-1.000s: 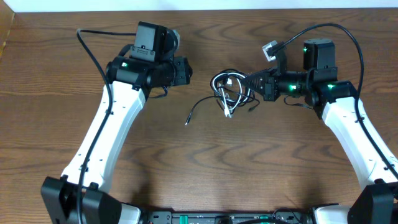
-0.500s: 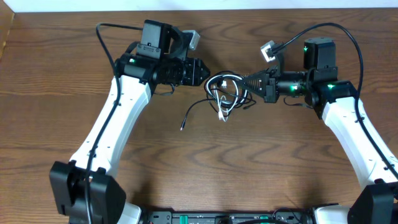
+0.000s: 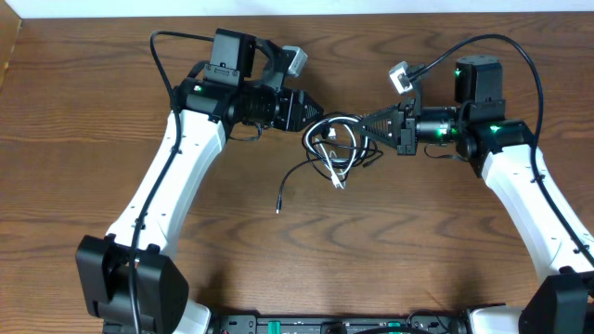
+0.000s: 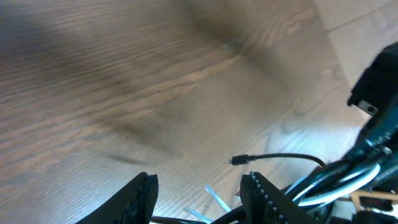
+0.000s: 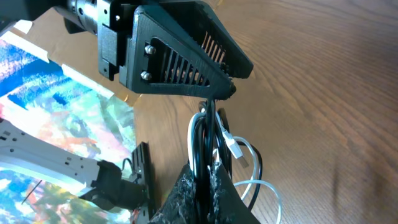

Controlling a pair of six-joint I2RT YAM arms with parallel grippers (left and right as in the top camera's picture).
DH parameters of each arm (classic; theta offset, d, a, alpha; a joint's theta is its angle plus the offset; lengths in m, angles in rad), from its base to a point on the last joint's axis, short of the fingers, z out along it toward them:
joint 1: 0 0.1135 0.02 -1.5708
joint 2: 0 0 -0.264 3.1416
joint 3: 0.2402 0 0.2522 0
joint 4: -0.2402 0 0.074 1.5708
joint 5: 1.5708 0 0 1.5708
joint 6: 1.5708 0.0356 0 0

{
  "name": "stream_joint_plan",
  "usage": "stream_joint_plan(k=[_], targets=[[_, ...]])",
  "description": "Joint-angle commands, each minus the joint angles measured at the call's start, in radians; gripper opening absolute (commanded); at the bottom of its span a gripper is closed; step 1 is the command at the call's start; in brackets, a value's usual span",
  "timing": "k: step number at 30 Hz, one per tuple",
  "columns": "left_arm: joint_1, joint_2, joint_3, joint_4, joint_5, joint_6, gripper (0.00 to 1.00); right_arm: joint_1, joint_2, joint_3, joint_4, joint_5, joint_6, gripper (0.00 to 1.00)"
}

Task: Untangle cables

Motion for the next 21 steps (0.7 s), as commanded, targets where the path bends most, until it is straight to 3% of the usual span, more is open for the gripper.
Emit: stream_joint_plan(k=[1,5,15,21], targets=[[0.043,0.008,0.008,-0.007,0.159,0.084,0.49,-0.016,0.000,0.012,0.006,-0.039,-0.013,0.01],[0.087,0.008,0.008,-0.037,0.229,0.125,0.49,-0.016,0.000,0.012,0.007,-0.037,-0.013,0.01],[0.091,0.016,0.004,-0.133,0.228,0.222,0.49,-0.016,0.000,0.012,0.007,-0.035,-0.013,0.01],[0.041,0.063,0.002,-0.131,0.121,0.220,0.47,-0.014,0.000,0.012,0.000,-0.036,-0.013,0.01]])
